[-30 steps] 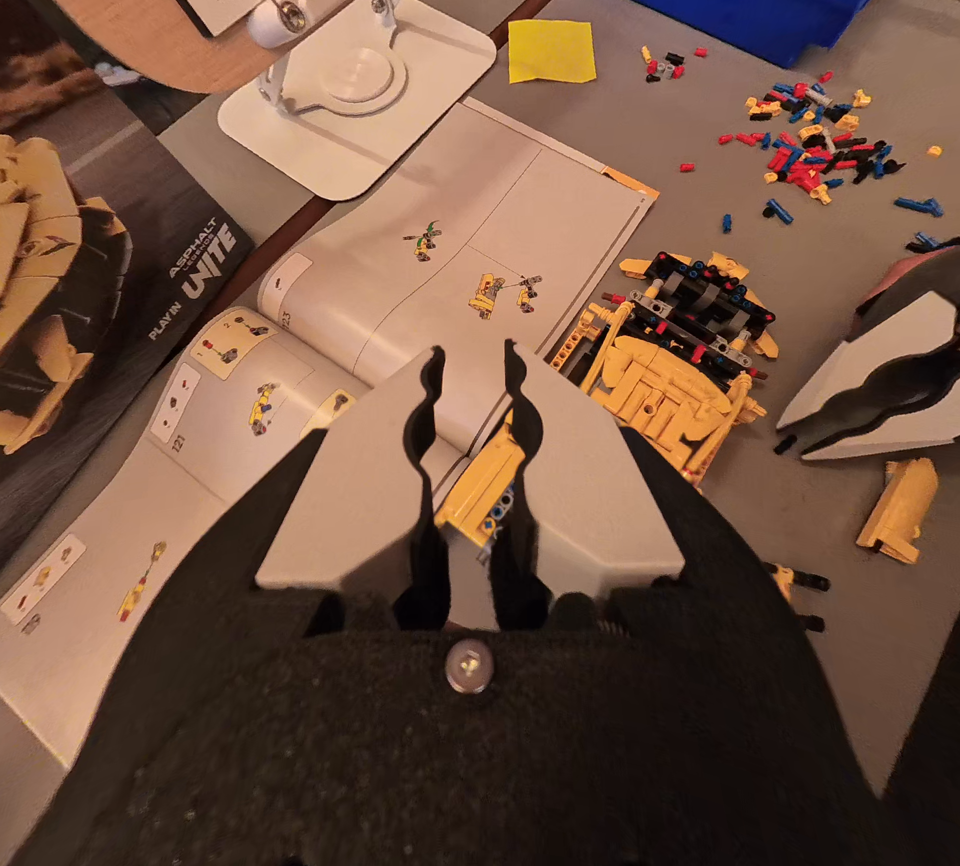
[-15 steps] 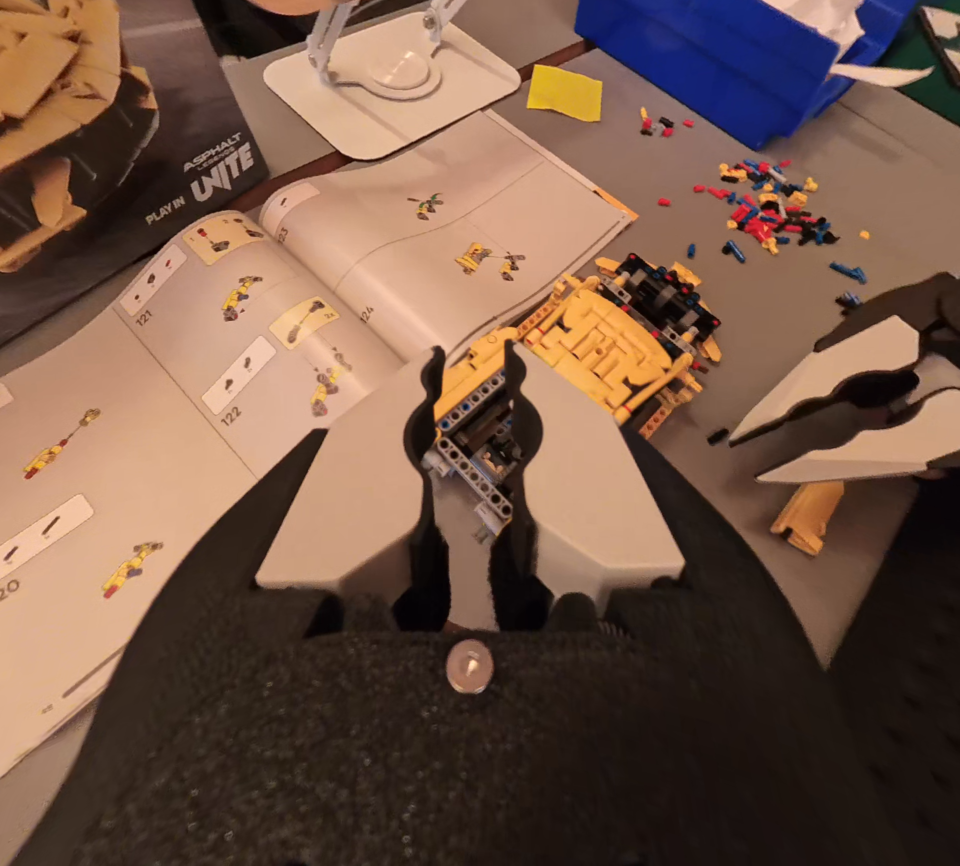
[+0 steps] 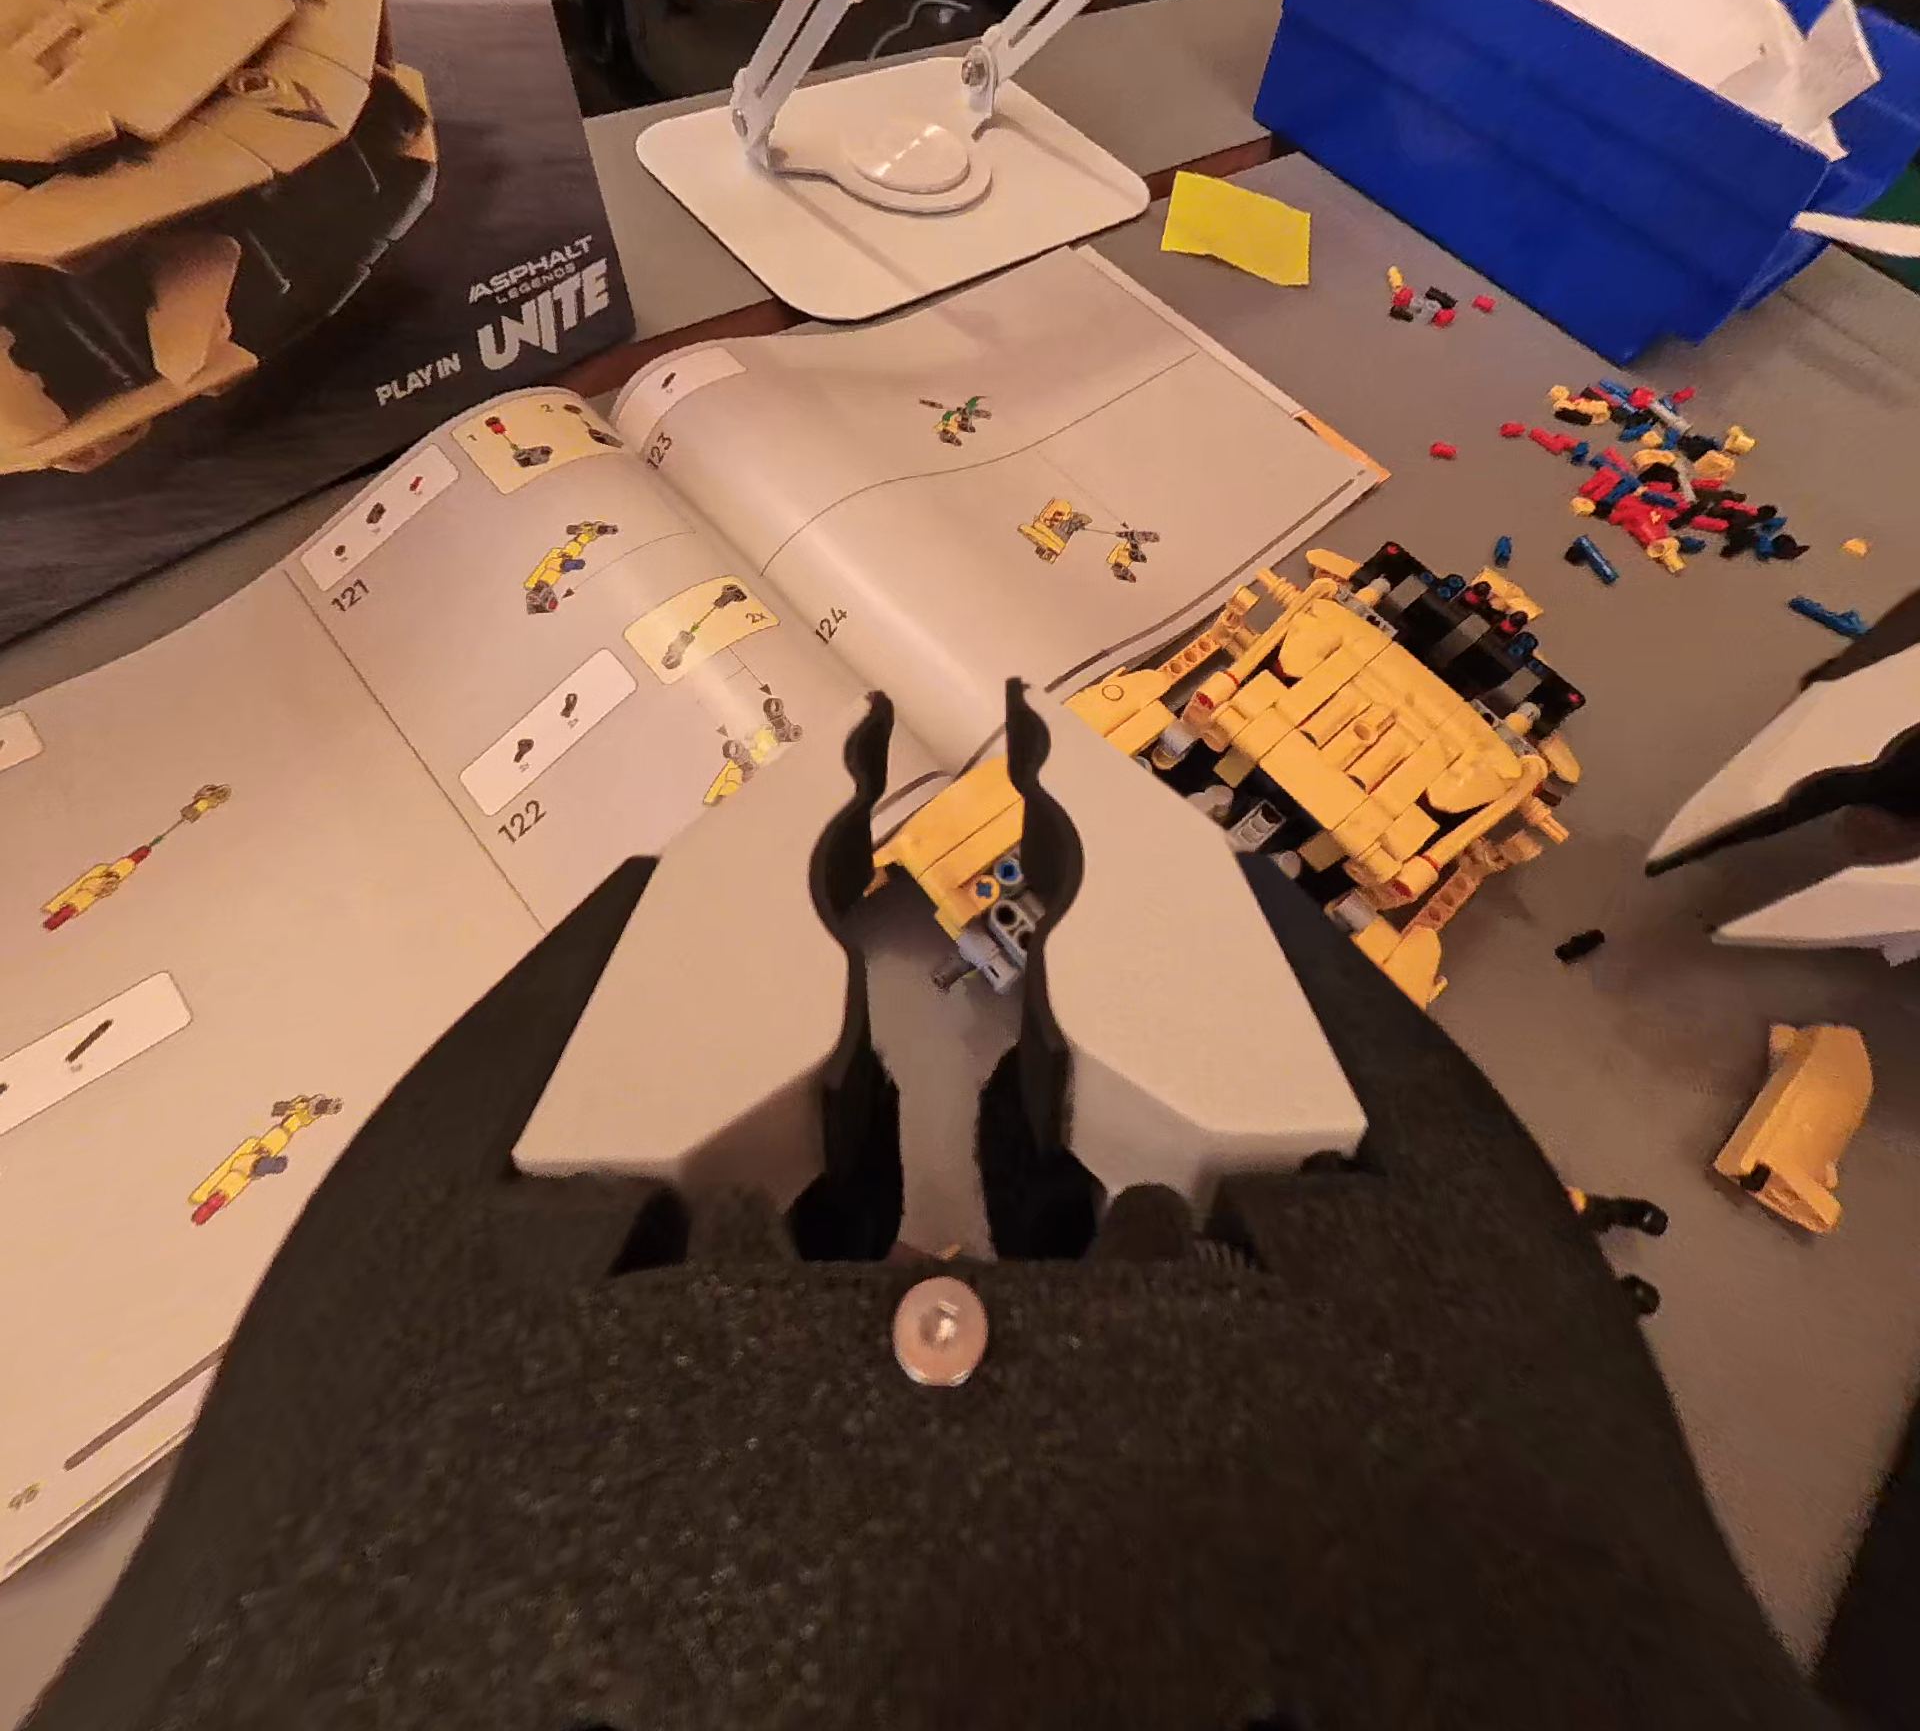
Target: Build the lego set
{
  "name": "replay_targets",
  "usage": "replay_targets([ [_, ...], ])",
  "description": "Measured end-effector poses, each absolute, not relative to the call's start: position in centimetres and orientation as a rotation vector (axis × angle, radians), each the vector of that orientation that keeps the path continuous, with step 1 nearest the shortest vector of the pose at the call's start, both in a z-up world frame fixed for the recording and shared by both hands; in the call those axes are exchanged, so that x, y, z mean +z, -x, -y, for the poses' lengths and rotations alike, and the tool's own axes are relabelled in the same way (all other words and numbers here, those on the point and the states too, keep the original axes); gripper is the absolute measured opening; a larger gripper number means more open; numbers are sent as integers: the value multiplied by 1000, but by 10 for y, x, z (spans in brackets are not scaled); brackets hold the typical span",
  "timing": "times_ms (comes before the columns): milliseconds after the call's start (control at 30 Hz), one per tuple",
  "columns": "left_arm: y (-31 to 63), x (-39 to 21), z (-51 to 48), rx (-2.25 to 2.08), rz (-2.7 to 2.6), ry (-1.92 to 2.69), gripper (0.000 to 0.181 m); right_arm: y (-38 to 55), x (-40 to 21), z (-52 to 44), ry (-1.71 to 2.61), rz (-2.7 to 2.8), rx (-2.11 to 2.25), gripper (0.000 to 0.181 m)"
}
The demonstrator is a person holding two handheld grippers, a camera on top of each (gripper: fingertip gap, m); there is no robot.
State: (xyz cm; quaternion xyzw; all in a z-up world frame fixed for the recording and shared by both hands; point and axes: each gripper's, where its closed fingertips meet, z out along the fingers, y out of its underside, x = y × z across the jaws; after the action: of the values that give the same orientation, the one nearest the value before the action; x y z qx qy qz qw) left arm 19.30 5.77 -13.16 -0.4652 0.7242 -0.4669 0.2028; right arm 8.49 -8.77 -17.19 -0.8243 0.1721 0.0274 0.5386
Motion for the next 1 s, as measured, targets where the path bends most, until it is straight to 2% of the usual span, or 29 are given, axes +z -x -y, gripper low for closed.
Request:
replay_targets([
  [133,-166,-126,-32,-1471,-2189,1089,21,-36,-171,68,2008,-118,187,17],
  [233,-123,-122,-8,-1585,-2361,869,19,-18,-192,55,2163,-13,195,18],
  [367,-53,-164,5,-1376,-2695,650,20,-20,-214,51,2322,60,30,18],
  [500,-16,-194,18,-1318,-2771,603,23,-28,-216,51,2338,83,-94,14],
  [633,-17,-212,15,-1184,-2767,623,26,-11,-200,39,2252,99,56,14],
  [733,-17,-211,16,-1215,-2770,643,26,-14,-215,36,2326,109,48,17],
  [833,-16,-213,17,-1223,-2775,636,27,-19,-213,33,2314,135,-19,7],
  [1000,-22,-183,23,-1541,-2638,698,33,-21,-171,38,2085,33,167,6],
])
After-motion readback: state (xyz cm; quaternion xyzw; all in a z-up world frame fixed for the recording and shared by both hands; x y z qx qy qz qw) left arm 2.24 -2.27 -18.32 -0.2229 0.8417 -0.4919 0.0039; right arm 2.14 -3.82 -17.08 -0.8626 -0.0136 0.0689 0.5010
